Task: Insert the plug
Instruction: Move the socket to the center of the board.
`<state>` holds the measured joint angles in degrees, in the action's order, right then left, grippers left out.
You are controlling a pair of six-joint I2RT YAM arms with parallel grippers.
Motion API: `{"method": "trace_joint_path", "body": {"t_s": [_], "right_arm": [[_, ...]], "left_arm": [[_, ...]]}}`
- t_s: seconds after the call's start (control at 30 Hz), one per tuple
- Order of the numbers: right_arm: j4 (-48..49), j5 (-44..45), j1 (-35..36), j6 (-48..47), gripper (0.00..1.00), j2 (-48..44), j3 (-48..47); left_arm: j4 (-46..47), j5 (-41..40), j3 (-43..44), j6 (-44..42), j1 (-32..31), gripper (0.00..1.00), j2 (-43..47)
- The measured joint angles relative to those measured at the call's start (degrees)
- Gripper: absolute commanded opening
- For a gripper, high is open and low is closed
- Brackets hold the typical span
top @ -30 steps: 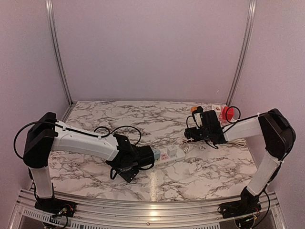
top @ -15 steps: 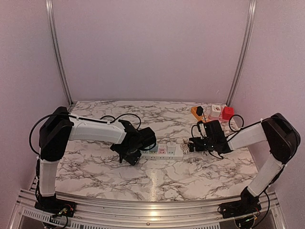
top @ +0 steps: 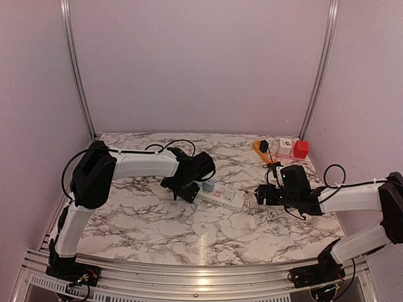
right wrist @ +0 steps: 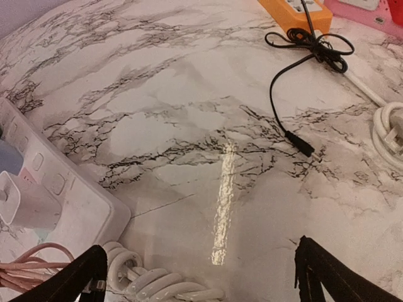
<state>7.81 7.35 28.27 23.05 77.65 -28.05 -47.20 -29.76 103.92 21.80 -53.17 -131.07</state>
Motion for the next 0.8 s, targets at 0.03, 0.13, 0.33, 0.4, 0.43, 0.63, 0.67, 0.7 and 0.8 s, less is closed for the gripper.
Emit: {"method": "trace_joint_path", "body": {"t_s": [0.03, 0.13, 0.33, 0.4, 0.43, 0.63, 0.67, 0.7, 0.8], "right_arm": [[-0.63, 1.20, 0.92, 0.57, 0.98, -1.99, 0.48], [-2.51, 4.28, 2.99, 0.76, 0.99, -6.47, 0.66], [-9.86, 6.67, 3.69, -5.60, 0.99, -8.68, -5.62], [-12.26, 6.27, 3.76, -8.90, 0.98, -8.63, -9.84], [-13.18, 6.08, 3.82, -10.36, 0.98, -8.52, -11.72], [-20.31, 5.09, 4.70, -20.39, 0.99, -5.05, -25.38], [-21.59, 5.49, 4.76, -21.42, 0.98, -4.15, -26.77], [-23.19, 6.34, 4.90, -22.47, 0.98, -2.95, -28.48], [-26.86, 9.22, 4.92, -25.38, 0.98, -0.24, -32.33]], "left_arm": [[0.07, 0.26, 0.90, -0.15, 0.09, 0.84, -0.66], [0.59, 1.27, 3.30, -0.42, 0.17, 0.84, -2.10], [2.95, 1.88, -2.38, -0.17, 0.17, 0.85, 1.20], [3.30, 1.86, -6.47, 0.11, 0.17, 0.86, 4.24], [3.32, 1.86, -7.98, 0.28, 0.17, 0.87, 5.64], [4.76, 2.47, -16.55, 2.23, 0.17, 0.93, 16.57], [5.01, 2.56, -17.20, 2.47, 0.17, 0.94, 17.97], [5.31, 2.60, -17.62, 2.73, 0.17, 0.94, 19.02], [6.12, 2.73, -18.64, 3.50, 0.17, 0.95, 20.92]]}}
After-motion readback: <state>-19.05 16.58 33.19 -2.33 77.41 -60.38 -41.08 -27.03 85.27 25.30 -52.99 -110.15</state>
